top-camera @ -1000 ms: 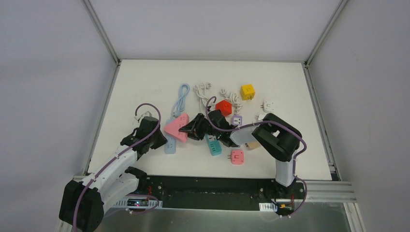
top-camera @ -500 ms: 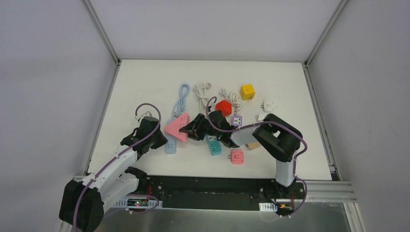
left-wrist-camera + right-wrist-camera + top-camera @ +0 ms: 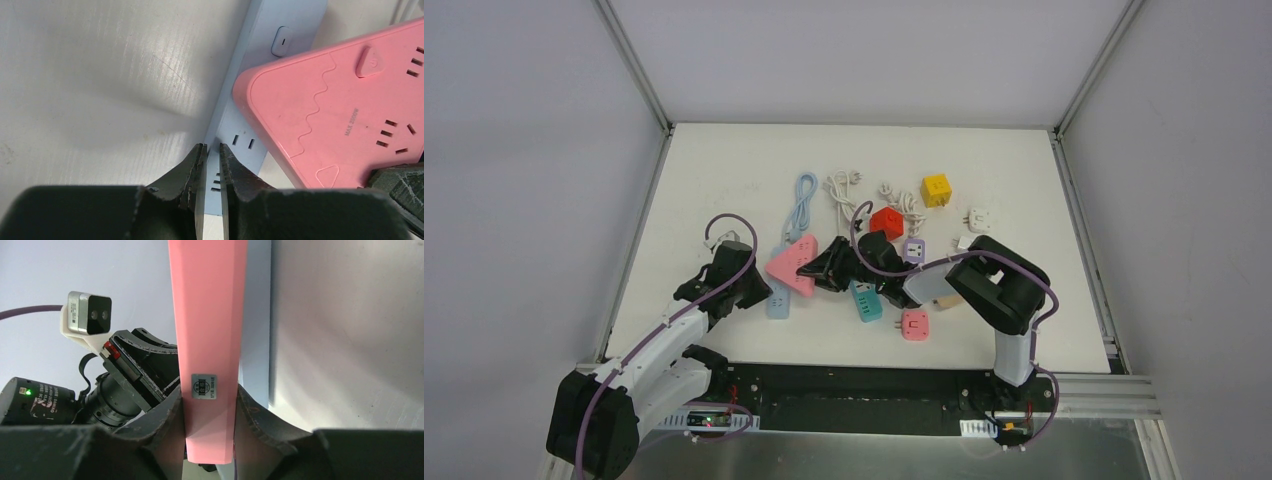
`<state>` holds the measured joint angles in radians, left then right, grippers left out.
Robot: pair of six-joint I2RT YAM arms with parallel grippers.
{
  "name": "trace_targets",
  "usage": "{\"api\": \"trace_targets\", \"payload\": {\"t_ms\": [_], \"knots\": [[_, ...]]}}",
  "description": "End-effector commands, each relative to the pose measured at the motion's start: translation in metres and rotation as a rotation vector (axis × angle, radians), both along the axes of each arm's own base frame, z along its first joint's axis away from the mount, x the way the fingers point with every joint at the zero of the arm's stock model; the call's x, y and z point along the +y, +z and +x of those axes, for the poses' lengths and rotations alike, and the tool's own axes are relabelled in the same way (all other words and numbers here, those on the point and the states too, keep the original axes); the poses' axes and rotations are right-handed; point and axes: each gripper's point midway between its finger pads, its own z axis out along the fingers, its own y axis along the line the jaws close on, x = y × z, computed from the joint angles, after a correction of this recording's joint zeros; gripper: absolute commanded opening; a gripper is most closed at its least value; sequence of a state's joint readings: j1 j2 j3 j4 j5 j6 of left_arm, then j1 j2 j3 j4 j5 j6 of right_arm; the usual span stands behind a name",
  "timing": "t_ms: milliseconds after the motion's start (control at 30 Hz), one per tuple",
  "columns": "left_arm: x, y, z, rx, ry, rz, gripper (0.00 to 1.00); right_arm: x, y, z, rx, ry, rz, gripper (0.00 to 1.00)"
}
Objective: Pull the plug off the socket
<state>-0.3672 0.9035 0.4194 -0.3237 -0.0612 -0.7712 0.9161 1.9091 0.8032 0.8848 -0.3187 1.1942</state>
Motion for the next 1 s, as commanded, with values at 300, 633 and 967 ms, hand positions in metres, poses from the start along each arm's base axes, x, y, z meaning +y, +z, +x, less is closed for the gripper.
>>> {"api": "trace_targets", "payload": {"t_ms": [300, 633, 967], "knots": [[0.011, -0.030, -0.038, 0.169, -0.025, 0.061, 0.16, 0.012, 0.063, 0.009, 0.231, -0.013, 0.284, 0.00], [0.011, -0.030, -0.038, 0.167, -0.026, 0.060, 0.16, 0.005, 0.075, 0.006, -0.069, 0.019, 0.275, 0.00], [0.011, -0.031, -0.038, 0.170, -0.025, 0.061, 0.15, 0.003, 0.079, -0.001, -0.356, 0.044, 0.191, 0.00]]}}
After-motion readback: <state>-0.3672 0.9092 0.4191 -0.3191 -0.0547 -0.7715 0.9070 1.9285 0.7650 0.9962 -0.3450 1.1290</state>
